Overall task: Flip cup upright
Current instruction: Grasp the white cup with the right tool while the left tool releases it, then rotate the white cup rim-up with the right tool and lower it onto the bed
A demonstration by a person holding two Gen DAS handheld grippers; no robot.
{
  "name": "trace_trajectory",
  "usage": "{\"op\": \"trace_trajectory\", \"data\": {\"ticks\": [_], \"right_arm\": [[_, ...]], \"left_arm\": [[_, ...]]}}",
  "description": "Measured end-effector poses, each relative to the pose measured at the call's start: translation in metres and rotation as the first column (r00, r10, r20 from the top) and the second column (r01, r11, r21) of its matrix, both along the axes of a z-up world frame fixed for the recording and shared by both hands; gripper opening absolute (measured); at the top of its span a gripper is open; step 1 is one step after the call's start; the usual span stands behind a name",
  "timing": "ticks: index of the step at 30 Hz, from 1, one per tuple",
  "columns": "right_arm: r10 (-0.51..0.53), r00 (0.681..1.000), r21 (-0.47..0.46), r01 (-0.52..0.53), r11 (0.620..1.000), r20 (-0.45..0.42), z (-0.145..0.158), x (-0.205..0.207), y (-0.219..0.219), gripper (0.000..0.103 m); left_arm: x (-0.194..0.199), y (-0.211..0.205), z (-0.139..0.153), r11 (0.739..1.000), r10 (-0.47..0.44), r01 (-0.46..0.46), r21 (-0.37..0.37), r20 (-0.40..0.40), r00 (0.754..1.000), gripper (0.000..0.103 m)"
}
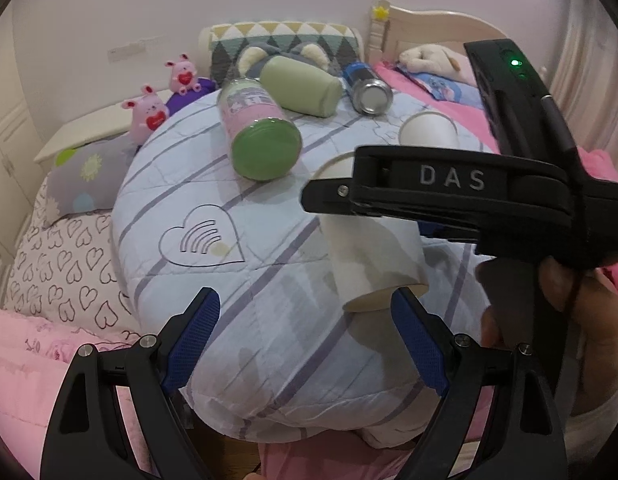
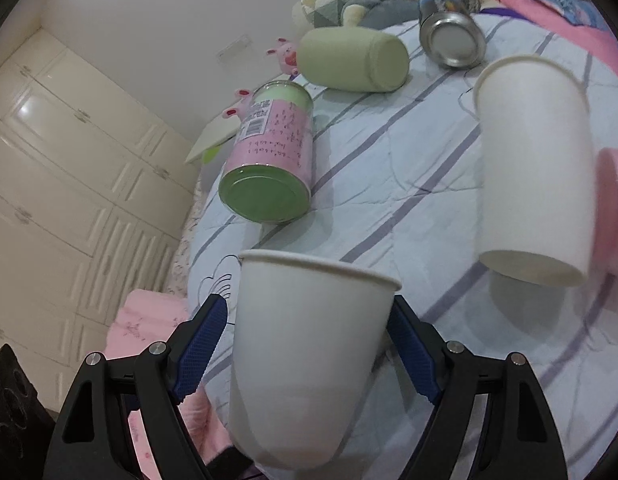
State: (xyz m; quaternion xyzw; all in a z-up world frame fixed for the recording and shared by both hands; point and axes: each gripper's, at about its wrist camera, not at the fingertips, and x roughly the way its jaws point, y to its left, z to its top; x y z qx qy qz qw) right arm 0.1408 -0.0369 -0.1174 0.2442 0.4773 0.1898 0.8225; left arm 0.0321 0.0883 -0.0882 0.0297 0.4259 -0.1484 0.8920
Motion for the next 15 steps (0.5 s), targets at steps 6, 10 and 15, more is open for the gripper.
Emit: {"op": "trace_trajectory", "data": {"ticks": [6,10,15], "right_arm": [[0.018,0.999,0.002,-0.018,1.0,0.031,0.0,0.0,0.0,0.071],[0.031,0.996,-0.051,-0.026,0.998,0.082,0.007,-0.003,0.002,0.07],[0.046,0.982,-0.111,-0.025,0.993,0.183,0.027,-0.01,0.004,0.07]], "left_arm": [[0.001,-0.001,0.001,1.0,-0.027,0.027,-0.01,0.001,1.0,0.089],[0.002,0.003,0.004,0.999,-0.028,0.028,-0.043,-0.004,1.0,0.089],[0.006,0.003,0.007,0.997,-0.024,0.024,-0.077,0.006,1.0,0.09]]}}
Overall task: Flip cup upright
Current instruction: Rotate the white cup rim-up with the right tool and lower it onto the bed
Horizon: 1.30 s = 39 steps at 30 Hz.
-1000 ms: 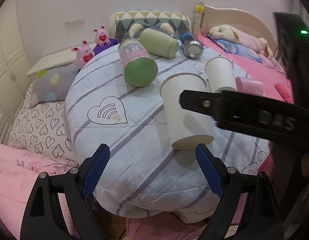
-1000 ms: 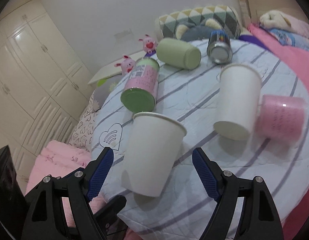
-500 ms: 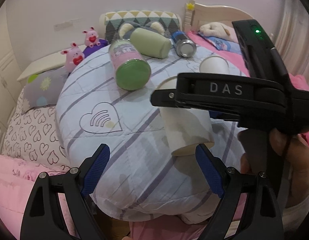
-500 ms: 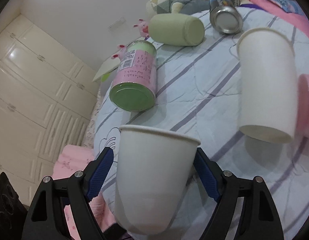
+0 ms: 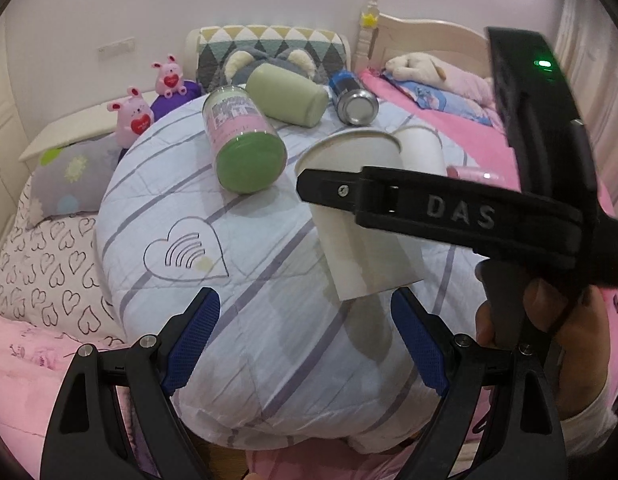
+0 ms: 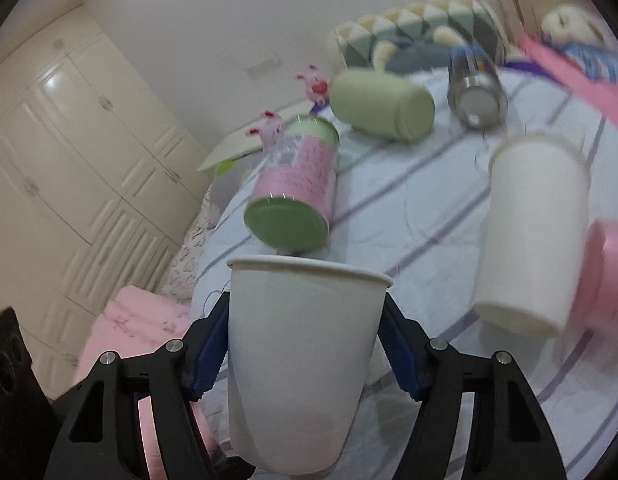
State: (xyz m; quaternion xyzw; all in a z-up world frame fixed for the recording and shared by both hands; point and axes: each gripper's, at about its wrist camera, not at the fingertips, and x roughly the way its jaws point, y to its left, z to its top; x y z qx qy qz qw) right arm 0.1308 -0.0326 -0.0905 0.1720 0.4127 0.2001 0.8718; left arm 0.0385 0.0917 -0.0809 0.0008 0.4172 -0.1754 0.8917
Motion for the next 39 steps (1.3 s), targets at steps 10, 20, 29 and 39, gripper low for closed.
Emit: {"op": "trace_trajectory", "data": {"ticks": [10,20,29,39], "right_arm": [[-0.016,0.983,-0.137,0.042,0.99,0.184,0.026,0.01,-0.003,0.07],[-0.029,0.974,-0.16,0.066,0.985,0.226,0.026,0.014,-0.009,0.07],[-0.016,0.973,-0.248,0.074,0.966,0.23,0.019,0.016,-0.001,0.07],[-0.016,0.971,-0.263,0.08,0.961,0.238,0.017,0.001,0.003,0.082]], "left_arm": [[0.021,-0.007,0.01,0.993,0.003,0.003,-0.121,0.05,0.999,0.097],[0.042,-0.003,0.005,0.991,0.074,-0.066,-0.114,0.074,0.995,0.097],[0.046,-0.003,-0.01,0.992,0.109,-0.105,-0.075,0.042,0.993,0.097],[0.037,-0.006,-0.011,0.988,0.156,-0.155,-0.014,0.055,0.986,0.099]]}}
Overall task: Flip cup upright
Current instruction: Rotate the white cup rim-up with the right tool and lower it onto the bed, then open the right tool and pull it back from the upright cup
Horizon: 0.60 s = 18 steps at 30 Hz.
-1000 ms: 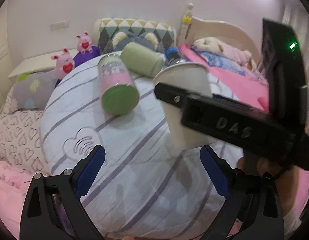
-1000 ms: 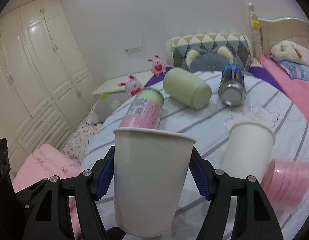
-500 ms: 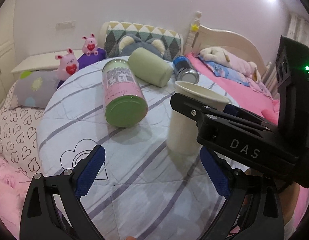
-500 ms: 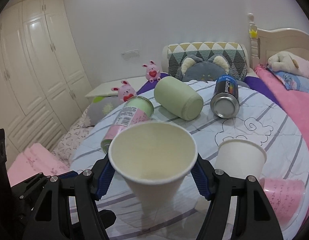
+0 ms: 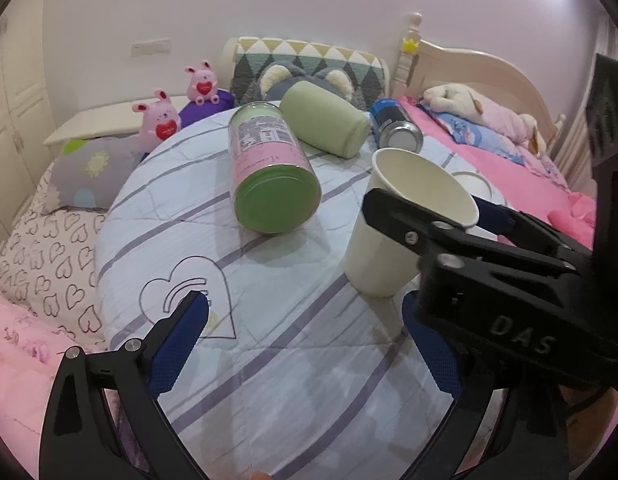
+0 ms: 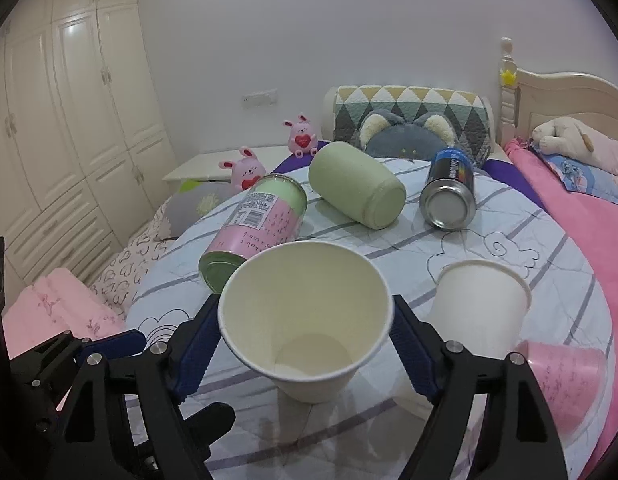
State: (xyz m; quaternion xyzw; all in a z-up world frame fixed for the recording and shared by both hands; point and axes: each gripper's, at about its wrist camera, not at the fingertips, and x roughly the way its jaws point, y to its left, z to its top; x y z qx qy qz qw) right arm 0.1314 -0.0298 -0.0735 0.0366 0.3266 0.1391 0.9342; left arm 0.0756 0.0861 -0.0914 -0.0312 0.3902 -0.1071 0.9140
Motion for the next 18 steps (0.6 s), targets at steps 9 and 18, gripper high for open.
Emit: {"op": "trace_trajectory", "data": {"ticks": [9,18], "right_arm": [[0.003,1.0,0.043,-0.004,0.999,0.024,0.012,-0.019,-0.011,0.082],[-0.004,0.996,0.05,0.0,0.999,0.085,0.036,-0.056,-0.029,0.082]], "left_arm": [[-0.022,-0.006,0.014,0.997,0.041,-0.045,0.069,0.059,0.997,0.099],[-0.046,-0.019,0.033,0.991,0.068,-0.081,0.103,0.116,0.991,0.099]]}}
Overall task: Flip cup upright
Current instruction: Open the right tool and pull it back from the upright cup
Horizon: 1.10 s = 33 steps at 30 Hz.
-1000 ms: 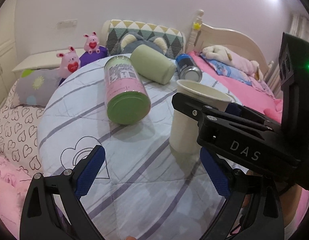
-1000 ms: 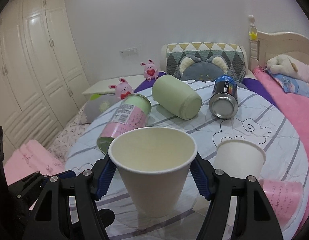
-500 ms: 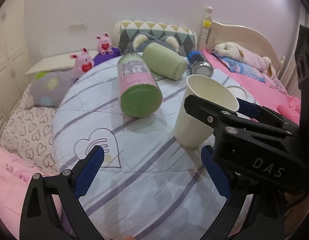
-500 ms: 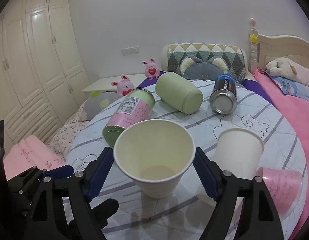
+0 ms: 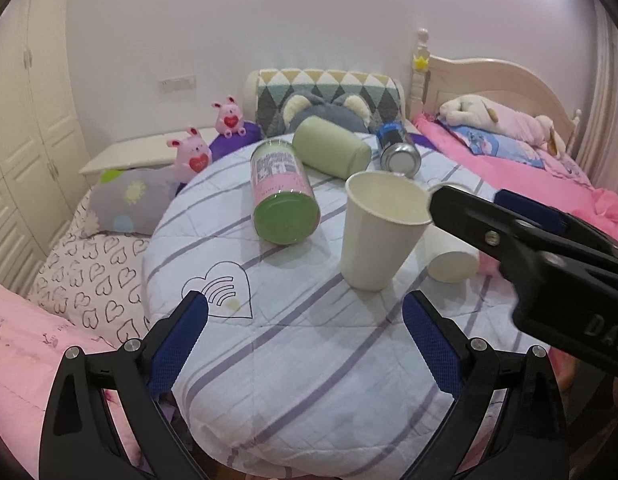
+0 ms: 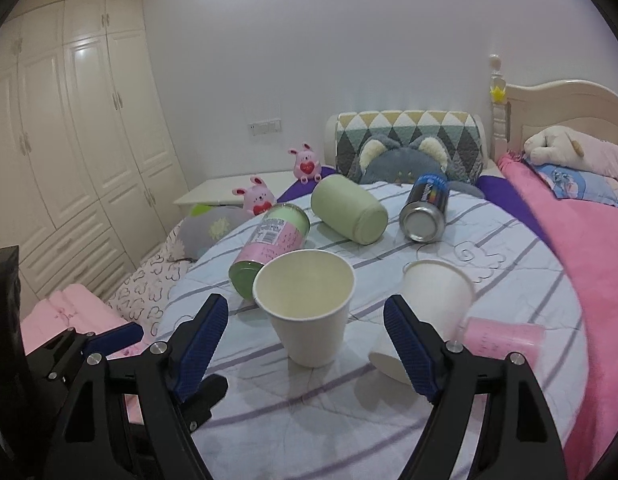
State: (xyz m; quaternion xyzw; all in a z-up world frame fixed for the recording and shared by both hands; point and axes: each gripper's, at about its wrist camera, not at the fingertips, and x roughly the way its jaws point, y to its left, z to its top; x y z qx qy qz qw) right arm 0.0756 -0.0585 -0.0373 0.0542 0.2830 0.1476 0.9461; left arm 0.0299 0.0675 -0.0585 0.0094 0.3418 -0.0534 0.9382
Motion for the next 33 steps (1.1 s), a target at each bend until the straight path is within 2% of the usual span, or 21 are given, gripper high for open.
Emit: {"op": "trace_trajectory", "data": {"ticks": [7,13,21,33], "right_arm": [[-0.039,0.998,-0.036,0.041,0.999,0.049,0.02,-0.033,-0.025,0.082],[-0.094,0.993,-0.088,0.101,0.991,0.074,0.025,-0.056,-0.049,0.082],[-0.178,0.978,-0.082,0.188,0.979,0.108,0.027,-0.076,-0.082,0.082],[-0.203,0.971,-0.039,0.209,0.977,0.13,0.028,-0.086,-0.102,0.082]], "left_arm": [[-0.021,-0.023,0.021,0.999,0.002,-0.004,0.035,0.06,0.998,0.1],[-0.033,-0.046,0.032,0.997,-0.007,-0.001,0.08,0.1,0.995,0.103],[-0.039,-0.069,0.037,0.996,-0.014,0.006,0.085,0.096,0.995,0.103],[-0.042,-0.08,0.042,0.996,0.019,-0.029,0.086,0.118,0.993,0.103]]}}
